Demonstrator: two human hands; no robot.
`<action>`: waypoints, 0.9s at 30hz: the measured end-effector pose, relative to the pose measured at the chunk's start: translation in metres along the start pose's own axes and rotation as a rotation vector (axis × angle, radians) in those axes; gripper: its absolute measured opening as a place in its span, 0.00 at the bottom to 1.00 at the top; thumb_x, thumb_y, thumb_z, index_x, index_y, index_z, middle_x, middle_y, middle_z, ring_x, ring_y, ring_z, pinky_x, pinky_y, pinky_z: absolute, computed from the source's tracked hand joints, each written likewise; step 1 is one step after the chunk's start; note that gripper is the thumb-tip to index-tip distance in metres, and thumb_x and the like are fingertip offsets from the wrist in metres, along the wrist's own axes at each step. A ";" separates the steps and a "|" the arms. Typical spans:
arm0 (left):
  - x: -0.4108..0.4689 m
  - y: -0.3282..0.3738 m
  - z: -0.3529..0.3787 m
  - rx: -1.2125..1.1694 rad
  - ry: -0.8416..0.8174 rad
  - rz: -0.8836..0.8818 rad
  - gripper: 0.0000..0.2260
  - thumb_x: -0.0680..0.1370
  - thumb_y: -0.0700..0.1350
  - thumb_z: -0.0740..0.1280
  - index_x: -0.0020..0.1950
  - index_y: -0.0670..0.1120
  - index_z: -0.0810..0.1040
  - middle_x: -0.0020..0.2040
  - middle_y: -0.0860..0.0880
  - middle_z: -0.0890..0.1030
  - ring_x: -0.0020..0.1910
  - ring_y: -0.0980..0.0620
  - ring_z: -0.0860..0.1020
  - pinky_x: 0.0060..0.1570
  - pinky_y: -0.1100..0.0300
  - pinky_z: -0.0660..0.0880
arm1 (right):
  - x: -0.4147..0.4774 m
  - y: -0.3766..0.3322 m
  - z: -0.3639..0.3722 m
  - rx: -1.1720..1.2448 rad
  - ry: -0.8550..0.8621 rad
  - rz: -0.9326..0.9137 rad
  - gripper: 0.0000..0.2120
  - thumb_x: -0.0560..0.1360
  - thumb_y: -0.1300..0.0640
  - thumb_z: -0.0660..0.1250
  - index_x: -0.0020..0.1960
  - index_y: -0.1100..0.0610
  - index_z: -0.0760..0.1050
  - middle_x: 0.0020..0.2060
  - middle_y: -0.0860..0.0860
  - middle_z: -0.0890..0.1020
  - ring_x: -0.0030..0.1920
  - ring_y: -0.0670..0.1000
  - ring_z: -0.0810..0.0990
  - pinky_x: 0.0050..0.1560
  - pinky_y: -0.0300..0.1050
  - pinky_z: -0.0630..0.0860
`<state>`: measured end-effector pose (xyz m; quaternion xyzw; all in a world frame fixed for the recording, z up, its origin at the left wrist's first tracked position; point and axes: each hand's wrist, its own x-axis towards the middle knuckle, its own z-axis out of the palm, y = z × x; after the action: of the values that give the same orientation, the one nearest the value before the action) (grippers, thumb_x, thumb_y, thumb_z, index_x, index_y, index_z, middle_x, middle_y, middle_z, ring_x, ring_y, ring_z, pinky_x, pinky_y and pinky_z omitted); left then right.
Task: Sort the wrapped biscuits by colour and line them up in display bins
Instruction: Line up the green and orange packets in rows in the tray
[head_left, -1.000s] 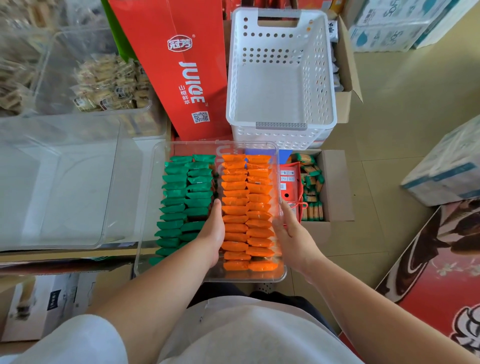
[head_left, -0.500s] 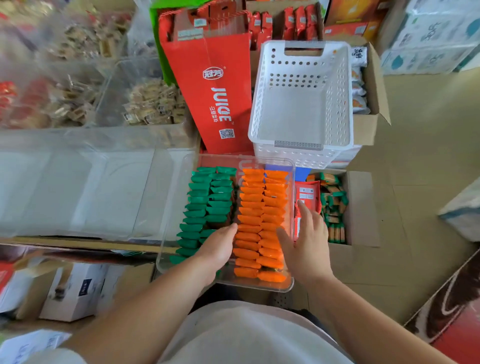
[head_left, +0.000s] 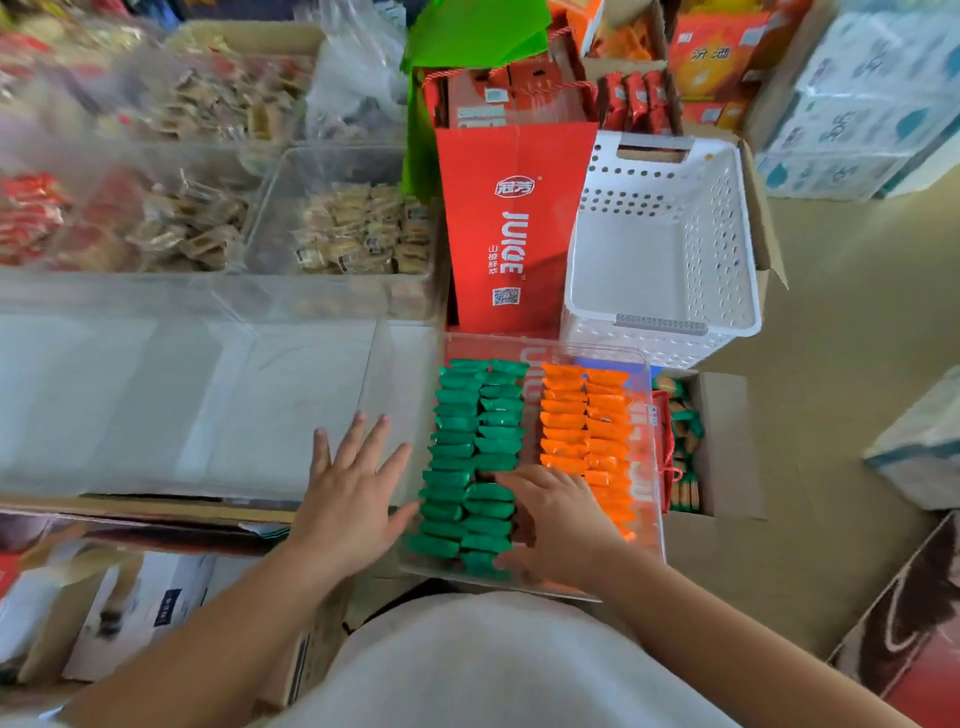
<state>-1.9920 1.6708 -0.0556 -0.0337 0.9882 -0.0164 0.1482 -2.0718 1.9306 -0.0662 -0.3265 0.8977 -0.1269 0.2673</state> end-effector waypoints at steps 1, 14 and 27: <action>0.002 -0.010 0.002 -0.006 0.001 0.027 0.36 0.77 0.71 0.51 0.81 0.54 0.61 0.83 0.45 0.52 0.82 0.40 0.46 0.75 0.34 0.41 | 0.003 -0.004 0.005 0.022 -0.019 0.026 0.47 0.65 0.34 0.75 0.79 0.45 0.61 0.74 0.45 0.67 0.72 0.52 0.67 0.72 0.50 0.64; 0.019 -0.043 0.028 -0.179 0.082 0.270 0.33 0.77 0.72 0.51 0.80 0.61 0.59 0.82 0.44 0.54 0.81 0.36 0.44 0.74 0.29 0.51 | 0.019 -0.029 0.011 -0.340 -0.137 0.087 0.44 0.71 0.35 0.70 0.81 0.44 0.54 0.76 0.45 0.63 0.73 0.54 0.63 0.74 0.53 0.60; 0.020 -0.042 0.032 -0.210 0.091 0.252 0.36 0.76 0.71 0.55 0.78 0.52 0.67 0.79 0.43 0.64 0.81 0.37 0.50 0.71 0.33 0.63 | 0.017 -0.026 0.016 -0.367 -0.132 0.135 0.38 0.78 0.35 0.60 0.82 0.43 0.48 0.78 0.45 0.59 0.76 0.55 0.56 0.75 0.58 0.52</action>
<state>-1.9997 1.6267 -0.0899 0.0758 0.9866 0.1043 0.0999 -2.0603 1.8986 -0.0755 -0.3165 0.9062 0.0784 0.2693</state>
